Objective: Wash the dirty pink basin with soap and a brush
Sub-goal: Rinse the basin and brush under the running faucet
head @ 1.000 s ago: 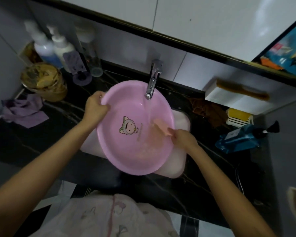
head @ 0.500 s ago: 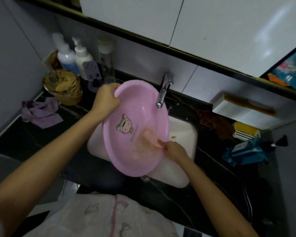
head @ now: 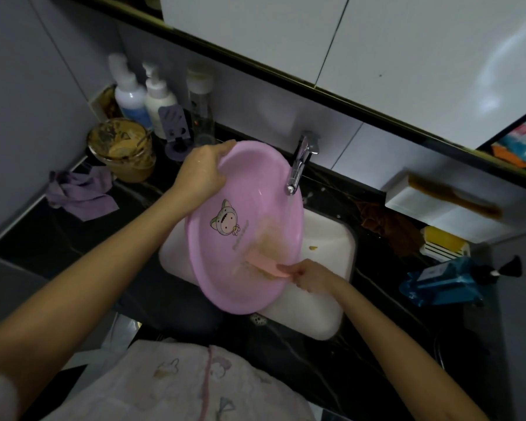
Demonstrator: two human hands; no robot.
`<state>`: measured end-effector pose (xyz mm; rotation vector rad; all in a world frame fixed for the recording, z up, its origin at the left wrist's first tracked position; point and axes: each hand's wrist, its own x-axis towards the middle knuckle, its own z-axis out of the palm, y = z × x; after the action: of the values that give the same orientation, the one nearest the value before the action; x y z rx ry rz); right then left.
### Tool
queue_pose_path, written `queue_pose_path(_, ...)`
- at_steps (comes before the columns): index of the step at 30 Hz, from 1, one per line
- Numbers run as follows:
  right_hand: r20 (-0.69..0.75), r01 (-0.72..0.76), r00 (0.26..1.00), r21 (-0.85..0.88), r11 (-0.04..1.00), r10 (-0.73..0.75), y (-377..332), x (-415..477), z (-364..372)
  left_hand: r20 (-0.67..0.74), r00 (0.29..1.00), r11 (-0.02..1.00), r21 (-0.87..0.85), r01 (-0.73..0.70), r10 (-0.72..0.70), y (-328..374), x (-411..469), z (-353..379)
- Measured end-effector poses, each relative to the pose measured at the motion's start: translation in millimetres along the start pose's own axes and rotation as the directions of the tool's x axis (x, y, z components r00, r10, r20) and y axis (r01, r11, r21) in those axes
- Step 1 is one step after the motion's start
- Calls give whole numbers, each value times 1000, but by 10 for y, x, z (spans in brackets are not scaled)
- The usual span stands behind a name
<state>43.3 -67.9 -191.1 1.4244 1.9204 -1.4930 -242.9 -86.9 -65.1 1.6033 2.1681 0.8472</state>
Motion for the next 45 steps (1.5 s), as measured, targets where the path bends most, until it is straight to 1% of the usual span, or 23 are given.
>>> queue_pose_path(2,-86,-54,995,3,999,54,-30,121,-164,-3,1000,1000,-7,-8,8,1,-3,-14)
queue_pose_path(3,-137,-91,987,-32,995,86,-61,177,-257,-8,1000,1000,-13,-13,13,9,-4,-22)
queue_pose_path(4,-176,-109,980,-112,988,88,-86,239,-345,-9,1000,999,-23,-22,22,22,-9,-28)
queue_pose_path(6,-218,-115,975,-307,945,48,-166,332,-487,-8,999,998,-43,-39,39,52,-30,-38)
queue_pose_path(7,-246,-117,969,-373,920,23,-215,357,-558,-12,999,998,-50,-41,41,68,-37,-44)
queue_pose_path(9,-293,-112,955,-488,865,-41,-311,367,-662,-11,999,998,-55,-42,41,88,-49,-52)
queue_pose_path(10,-313,-118,946,-562,819,-79,-366,361,-711,-12,999,998,-52,-41,40,95,-50,-57)
queue_pose_path(13,-341,-32,882,-734,678,-327,-489,292,-853,-16,999,998,-48,-38,38,128,-50,-65)
queue_pose_path(15,-348,22,843,-741,671,-411,-537,262,-896,-18,999,998,-42,-39,38,149,-58,-66)
queue_pose_path(17,-358,38,826,-736,676,-436,-529,285,-884,-22,999,999,-37,-38,37,157,-65,-63)
queue_pose_path(18,-355,22,835,-742,670,-420,-517,294,-867,-23,999,999,-35,-36,36,160,-71,-57)
queue_pose_path(19,-338,12,837,-776,631,-430,-509,303,-844,-23,999,999,-34,-36,35,158,-72,-58)
queue_pose_path(21,-331,-18,858,-783,622,-392,-479,310,-856,-23,999,999,-33,-43,42,153,-74,-67)
queue_pose_path(23,-335,-27,869,-767,641,-364,-423,305,-839,-24,998,998,-26,-50,50,155,-74,-71)
queue_pose_path(26,-329,-22,906,-664,748,-265,-316,288,-781,-26,998,999,-18,-51,51,156,-68,-63)
queue_pose_path(27,-309,-7,913,-668,744,-269,-270,290,-742,-29,998,999,-11,-49,49,151,-69,-56)
queue_pose_path(30,-288,-31,932,-673,739,-222,-169,226,-642,-32,998,999,-5,-49,48,140,-71,-38)
queue_pose_path(34,-222,-43,969,-587,808,-110,6,140,-461,-35,997,998,-8,-65,65,130,-72,-30)
queue_pose_path(36,-185,-31,979,-531,847,-80,38,51,-296,-38,997,998,-2,-61,61,120,-64,-27)
queue_pose_path(38,-167,-19,984,-417,909,-56,34,-78,-109,-40,997,998,-4,-65,65,114,-60,-23)
queue_pose_path(40,-162,8,986,-246,969,-49,3,-214,102,-39,997,998,-13,-62,61,117,-55,-14)
queue_pose_path(43,-133,62,989,-74,995,-71,-149,-418,369,-45,997,998,-11,-56,56,117,-60,-8)
queue_pose_path(45,-110,45,993,33,998,-41,-268,-524,500,-49,997,998,-7,-65,65,121,-61,-8)
